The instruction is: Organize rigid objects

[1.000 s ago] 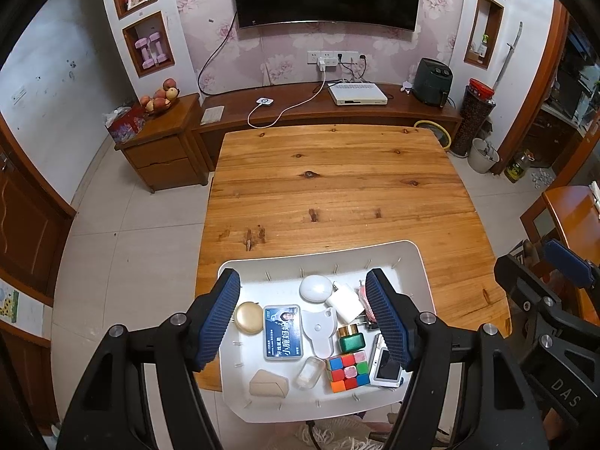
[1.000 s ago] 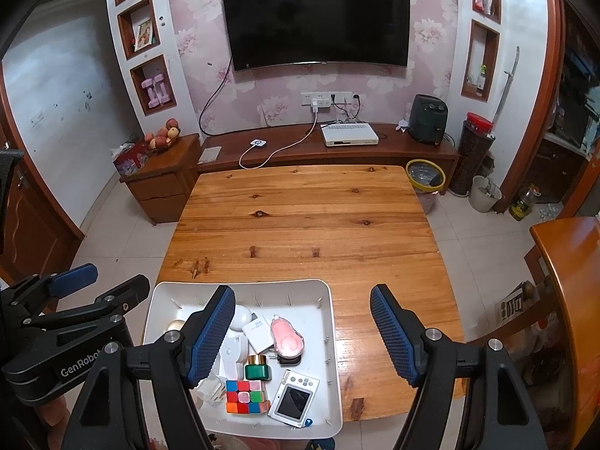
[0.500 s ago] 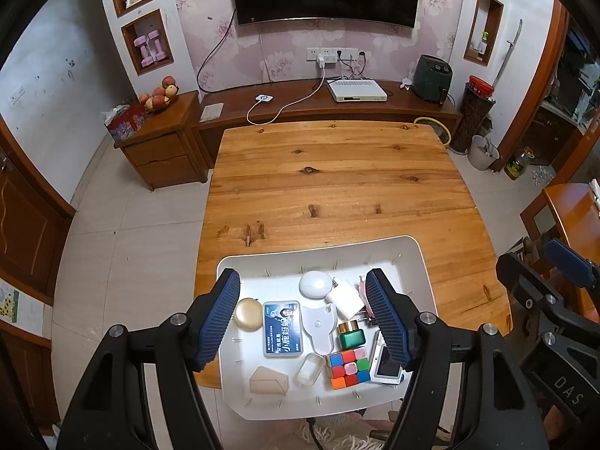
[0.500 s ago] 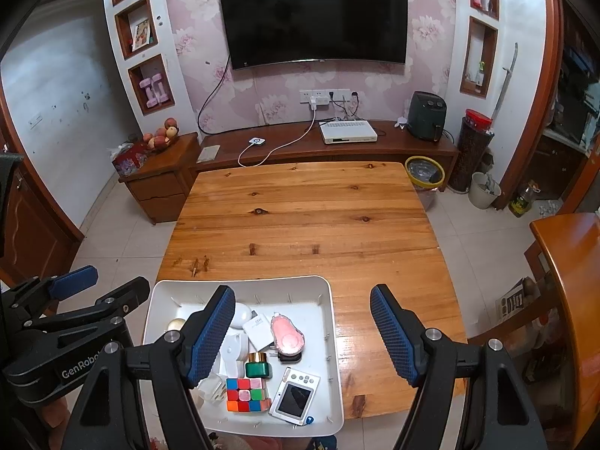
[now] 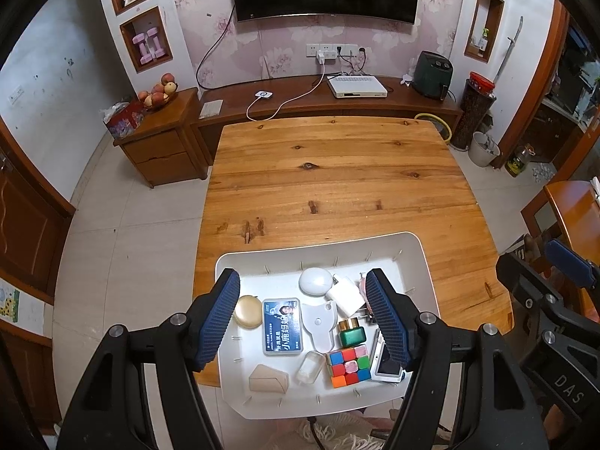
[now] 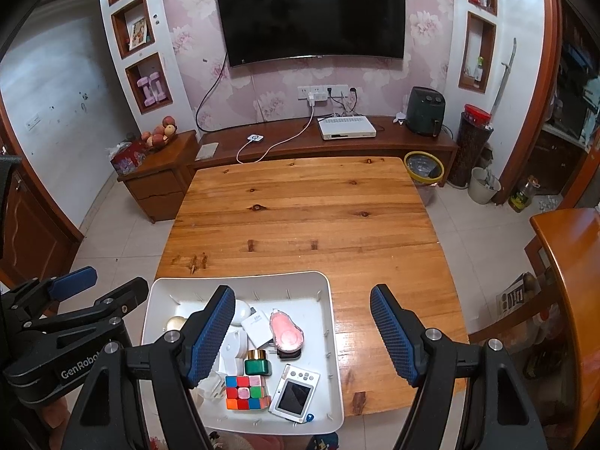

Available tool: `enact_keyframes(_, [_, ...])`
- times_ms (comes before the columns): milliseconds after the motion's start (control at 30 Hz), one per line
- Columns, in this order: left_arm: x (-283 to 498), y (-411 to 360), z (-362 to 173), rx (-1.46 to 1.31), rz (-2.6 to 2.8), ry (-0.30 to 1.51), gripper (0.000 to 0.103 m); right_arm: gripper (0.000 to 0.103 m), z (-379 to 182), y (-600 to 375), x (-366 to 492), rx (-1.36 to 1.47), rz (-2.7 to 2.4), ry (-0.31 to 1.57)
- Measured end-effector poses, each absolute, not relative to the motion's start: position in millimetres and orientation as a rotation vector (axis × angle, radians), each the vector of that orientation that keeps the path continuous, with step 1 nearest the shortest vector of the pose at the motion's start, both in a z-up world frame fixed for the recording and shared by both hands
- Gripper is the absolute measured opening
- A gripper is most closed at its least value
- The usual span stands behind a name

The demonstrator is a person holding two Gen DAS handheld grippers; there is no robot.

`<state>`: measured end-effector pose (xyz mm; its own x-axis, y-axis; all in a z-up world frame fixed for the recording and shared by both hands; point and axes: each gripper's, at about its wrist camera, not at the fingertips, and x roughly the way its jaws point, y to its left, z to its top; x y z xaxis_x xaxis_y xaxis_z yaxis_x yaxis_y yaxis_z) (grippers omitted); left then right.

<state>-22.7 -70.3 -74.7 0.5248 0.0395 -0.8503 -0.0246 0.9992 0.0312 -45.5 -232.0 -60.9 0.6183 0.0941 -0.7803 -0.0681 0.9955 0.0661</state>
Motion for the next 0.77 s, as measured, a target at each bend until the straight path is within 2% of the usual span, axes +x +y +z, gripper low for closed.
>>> enact_keyframes(767, [-20.0,-65.0,-80.6,0.011,0.037,1.034,0.073,0.075,-68.9,-224.9,-43.9,0.041,0.086,0.921])
